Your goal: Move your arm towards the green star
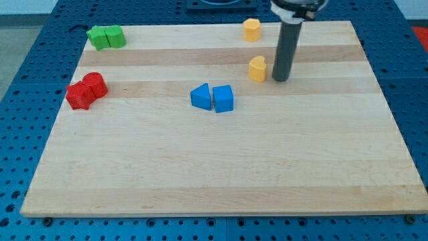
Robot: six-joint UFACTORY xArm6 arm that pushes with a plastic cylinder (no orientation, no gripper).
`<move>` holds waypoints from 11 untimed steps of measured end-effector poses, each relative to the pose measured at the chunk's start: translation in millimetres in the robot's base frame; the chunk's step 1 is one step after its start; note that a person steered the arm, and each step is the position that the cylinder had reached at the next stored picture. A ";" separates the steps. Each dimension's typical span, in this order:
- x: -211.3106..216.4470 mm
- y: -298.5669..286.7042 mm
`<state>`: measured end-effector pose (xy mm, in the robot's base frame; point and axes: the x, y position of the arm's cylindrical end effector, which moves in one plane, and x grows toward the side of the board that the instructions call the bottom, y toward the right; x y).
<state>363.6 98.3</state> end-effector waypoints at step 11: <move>-75.2 -402.9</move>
